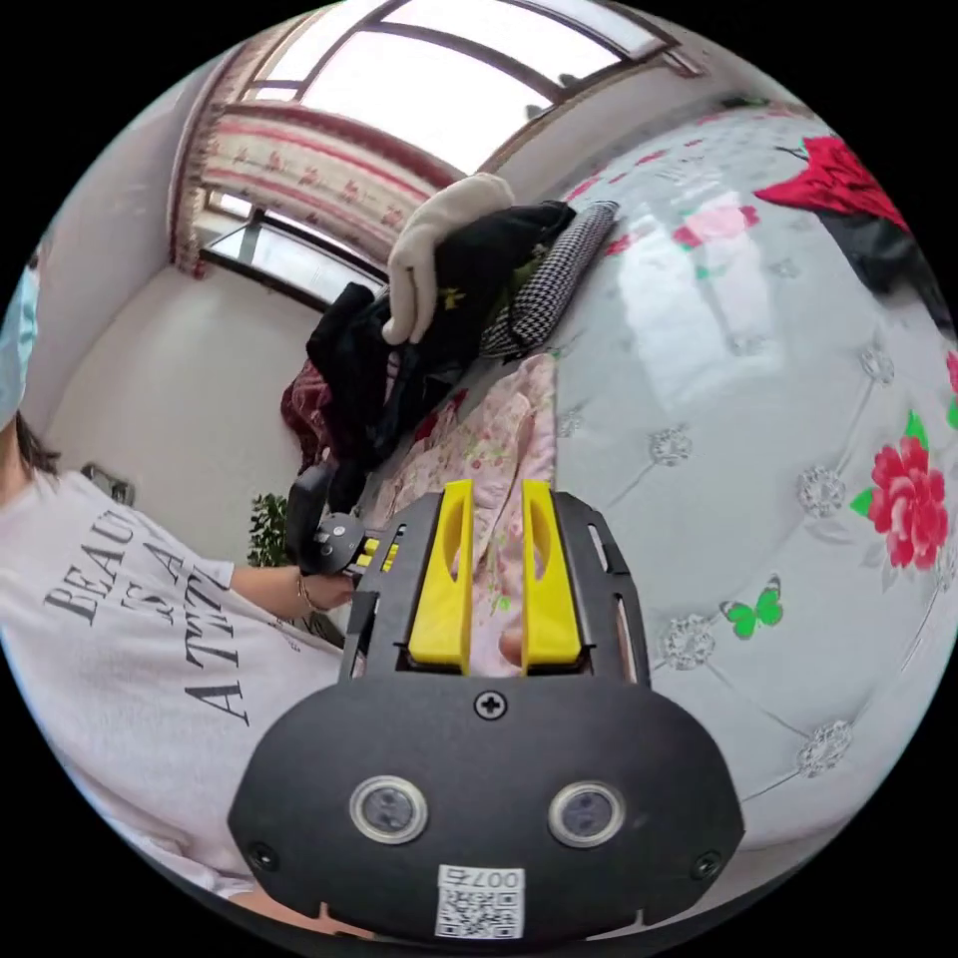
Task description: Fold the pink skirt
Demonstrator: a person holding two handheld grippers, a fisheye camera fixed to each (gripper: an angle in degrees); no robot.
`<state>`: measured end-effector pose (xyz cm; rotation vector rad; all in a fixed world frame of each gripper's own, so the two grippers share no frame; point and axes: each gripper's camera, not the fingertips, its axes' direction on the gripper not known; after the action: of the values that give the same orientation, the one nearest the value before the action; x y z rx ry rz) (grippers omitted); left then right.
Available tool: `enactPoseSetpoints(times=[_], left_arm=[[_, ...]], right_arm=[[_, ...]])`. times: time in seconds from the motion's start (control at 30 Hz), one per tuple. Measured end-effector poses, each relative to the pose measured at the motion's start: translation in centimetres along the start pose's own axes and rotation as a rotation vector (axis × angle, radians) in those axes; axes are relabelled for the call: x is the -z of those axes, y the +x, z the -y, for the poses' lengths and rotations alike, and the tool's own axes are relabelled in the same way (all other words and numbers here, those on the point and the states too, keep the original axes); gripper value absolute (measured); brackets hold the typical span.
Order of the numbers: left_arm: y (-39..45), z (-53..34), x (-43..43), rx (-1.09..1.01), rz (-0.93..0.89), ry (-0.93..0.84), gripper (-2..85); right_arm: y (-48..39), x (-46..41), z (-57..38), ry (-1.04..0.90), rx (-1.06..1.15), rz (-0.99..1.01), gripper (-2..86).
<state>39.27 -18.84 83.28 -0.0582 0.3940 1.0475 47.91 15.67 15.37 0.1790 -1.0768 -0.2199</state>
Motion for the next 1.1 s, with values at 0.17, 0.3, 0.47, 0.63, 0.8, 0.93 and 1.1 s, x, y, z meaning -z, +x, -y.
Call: enactPoseSetpoints(times=[0.17,0.3,0.47,0.63,0.8,0.93,1.1], left_arm=[[-1.0,-0.6,-0.1,0.028,-0.020,0.009,3.0],[-1.7,-0.8,0.1,0.042,-0.026,0.008,3.1],[-2.4,-1.3,0.8,0.063,-0.059,0.043,3.4],[-2.8,-0.9,1.4,0.026,-0.075,0.056,2.6],[-2.9,1.5,3.1,-0.033,-0.176,0.142,0.9],[-1.0,7.1,3.8,-0.195,-0.268,0.207,2.8],[2.9,10.5,4.4,-0.378,-0.300,0.252,4.4]], right_arm=[[0.2,-3.5,1.2,-0.068,0.008,0.009,4.5],[-2.4,-8.8,3.5,-0.122,0.107,-0.083,5.8],[-2.8,-11.9,7.7,-0.083,0.126,-0.215,4.7],[-3.7,-13.1,8.7,-0.143,0.200,-0.251,0.7],[-3.5,-6.0,11.3,-0.011,0.223,-0.281,0.2],[-0.4,-0.8,13.6,0.031,0.164,-0.438,1.0],[3.3,3.2,12.6,0.086,-0.029,-0.480,3.0]])
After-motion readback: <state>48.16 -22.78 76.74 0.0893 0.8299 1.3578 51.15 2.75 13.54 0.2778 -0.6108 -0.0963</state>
